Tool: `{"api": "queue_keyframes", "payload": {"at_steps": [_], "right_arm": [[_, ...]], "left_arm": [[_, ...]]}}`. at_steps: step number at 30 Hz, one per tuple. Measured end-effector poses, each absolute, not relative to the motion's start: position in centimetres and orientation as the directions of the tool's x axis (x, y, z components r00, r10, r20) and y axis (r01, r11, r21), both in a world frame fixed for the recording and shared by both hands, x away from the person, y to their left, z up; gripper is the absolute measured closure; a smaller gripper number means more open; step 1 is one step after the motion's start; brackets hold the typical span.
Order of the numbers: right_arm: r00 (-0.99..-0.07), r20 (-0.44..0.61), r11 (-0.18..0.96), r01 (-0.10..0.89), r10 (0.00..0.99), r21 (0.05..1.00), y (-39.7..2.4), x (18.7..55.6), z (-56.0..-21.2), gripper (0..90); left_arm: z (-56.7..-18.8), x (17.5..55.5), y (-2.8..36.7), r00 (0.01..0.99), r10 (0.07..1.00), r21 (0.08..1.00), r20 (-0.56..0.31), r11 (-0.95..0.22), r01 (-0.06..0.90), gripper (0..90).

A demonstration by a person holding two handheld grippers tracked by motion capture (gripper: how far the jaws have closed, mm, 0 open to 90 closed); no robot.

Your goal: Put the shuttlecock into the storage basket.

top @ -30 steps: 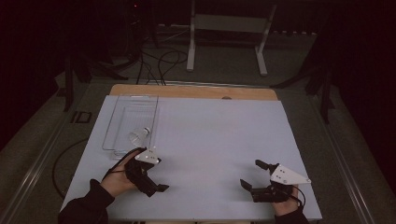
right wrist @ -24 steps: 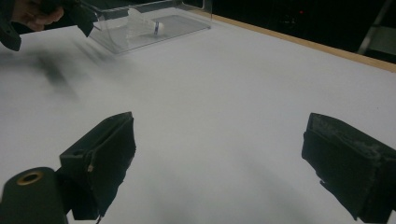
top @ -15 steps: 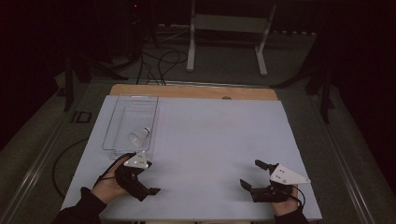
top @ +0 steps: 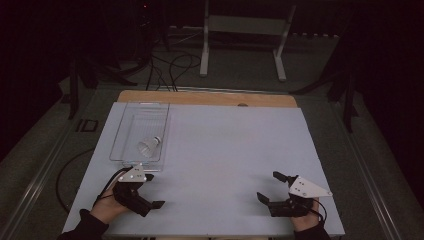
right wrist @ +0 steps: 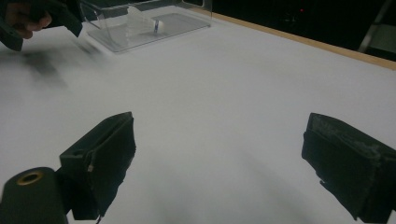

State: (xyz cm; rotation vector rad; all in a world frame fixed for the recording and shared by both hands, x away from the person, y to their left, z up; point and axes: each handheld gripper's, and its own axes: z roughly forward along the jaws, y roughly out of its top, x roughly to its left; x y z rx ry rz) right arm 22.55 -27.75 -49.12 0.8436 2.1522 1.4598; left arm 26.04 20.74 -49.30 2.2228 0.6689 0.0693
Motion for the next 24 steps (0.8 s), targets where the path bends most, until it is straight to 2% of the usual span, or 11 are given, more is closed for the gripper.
{"api": "queue_keyframes", "payload": {"at_steps": [9, 13, 24], "right_arm": [[-0.735, 0.004, 0.271, 0.255, 0.678, 0.928, -27.7, 22.6, -49.1, 9.5], [-0.732, 0.005, 0.271, 0.258, 0.681, 0.928, -27.7, 22.5, -49.1, 9.5], [-0.736, 0.007, 0.272, 0.259, 0.677, 0.927, -27.8, 22.5, -49.2, 9.5]], "left_arm": [[-49.8, 25.7, 21.0, 0.834, 0.532, 0.726, -0.148, -0.514, 0.457, 0.0], [-50.4, 25.7, 21.2, 0.816, 0.553, 0.729, -0.17, -0.486, 0.482, 0.0], [-51.3, 25.1, 21.3, 0.809, 0.554, 0.764, -0.193, -0.433, 0.479, 0.0]]}}
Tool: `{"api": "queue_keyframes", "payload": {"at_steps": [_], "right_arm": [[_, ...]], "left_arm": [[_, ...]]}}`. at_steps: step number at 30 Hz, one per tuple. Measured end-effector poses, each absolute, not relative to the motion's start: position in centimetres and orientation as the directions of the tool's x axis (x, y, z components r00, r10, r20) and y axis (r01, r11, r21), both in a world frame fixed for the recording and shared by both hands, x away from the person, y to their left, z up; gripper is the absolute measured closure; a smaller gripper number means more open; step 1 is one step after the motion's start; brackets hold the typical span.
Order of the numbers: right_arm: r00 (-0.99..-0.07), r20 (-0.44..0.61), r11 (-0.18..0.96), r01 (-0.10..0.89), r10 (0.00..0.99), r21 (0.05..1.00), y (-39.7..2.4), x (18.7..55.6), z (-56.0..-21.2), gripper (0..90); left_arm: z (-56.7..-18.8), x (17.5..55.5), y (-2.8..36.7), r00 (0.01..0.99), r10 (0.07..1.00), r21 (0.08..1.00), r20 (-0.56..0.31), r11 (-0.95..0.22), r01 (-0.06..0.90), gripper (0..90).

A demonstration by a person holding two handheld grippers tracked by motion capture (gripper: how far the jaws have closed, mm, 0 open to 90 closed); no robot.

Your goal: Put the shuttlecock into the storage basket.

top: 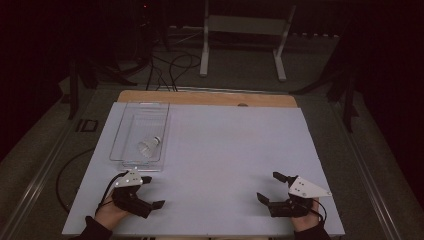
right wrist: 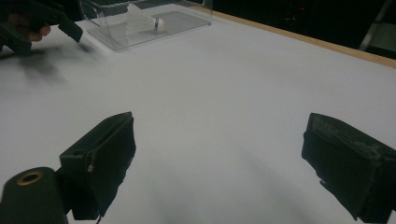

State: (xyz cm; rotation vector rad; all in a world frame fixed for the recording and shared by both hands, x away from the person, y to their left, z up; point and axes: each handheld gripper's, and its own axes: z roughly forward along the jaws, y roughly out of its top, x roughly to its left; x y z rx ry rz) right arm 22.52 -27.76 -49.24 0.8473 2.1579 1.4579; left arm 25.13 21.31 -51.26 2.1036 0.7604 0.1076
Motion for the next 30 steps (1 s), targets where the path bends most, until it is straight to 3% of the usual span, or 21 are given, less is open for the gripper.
{"api": "queue_keyframes", "payload": {"at_steps": [30], "right_arm": [[-0.731, 0.012, 0.275, 0.271, 0.682, 0.923, -27.9, 22.6, -49.4, 9.5]], "left_arm": [[-51.5, 24.7, 20.2, 0.853, 0.482, 0.766, -0.198, -0.467, 0.442, 0.0]]}}
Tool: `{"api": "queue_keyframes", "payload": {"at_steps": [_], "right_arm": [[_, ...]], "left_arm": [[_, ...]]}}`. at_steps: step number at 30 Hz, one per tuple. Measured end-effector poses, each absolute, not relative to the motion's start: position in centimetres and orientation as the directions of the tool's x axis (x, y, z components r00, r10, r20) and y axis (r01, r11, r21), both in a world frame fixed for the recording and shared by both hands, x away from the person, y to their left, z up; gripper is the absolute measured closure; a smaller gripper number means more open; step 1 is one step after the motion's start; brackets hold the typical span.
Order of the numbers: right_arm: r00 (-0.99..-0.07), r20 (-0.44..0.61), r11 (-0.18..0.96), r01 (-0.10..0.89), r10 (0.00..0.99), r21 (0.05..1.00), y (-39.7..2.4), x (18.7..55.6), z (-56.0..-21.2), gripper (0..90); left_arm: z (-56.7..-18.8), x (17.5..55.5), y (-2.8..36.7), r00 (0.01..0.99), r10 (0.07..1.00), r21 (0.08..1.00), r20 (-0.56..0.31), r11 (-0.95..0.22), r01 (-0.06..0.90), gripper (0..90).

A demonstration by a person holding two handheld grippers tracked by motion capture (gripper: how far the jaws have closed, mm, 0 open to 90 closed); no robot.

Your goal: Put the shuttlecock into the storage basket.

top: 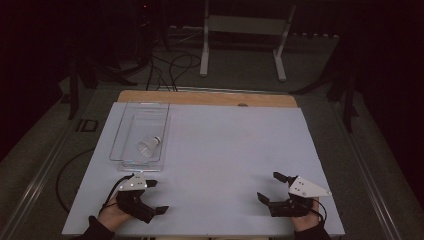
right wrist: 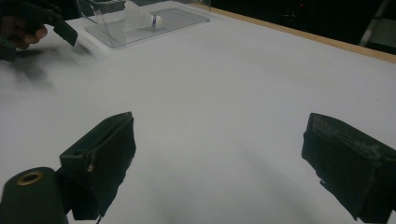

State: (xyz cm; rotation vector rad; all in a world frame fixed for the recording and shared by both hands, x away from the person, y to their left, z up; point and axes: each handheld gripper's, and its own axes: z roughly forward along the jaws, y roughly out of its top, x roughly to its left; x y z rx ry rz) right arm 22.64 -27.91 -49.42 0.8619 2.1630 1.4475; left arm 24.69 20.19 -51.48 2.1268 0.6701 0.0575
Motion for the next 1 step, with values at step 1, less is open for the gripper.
{"api": "queue_keyframes", "payload": {"at_steps": [1], "right_arm": [[-0.731, 0.012, 0.274, 0.272, 0.683, 0.922, -27.91, 22.65, -49.43, 9.6]], "left_arm": [[-51.48, 24.69, 20.19, 0.853, 0.482, 0.766, -0.198, -0.467, 0.442, 0.0]]}}
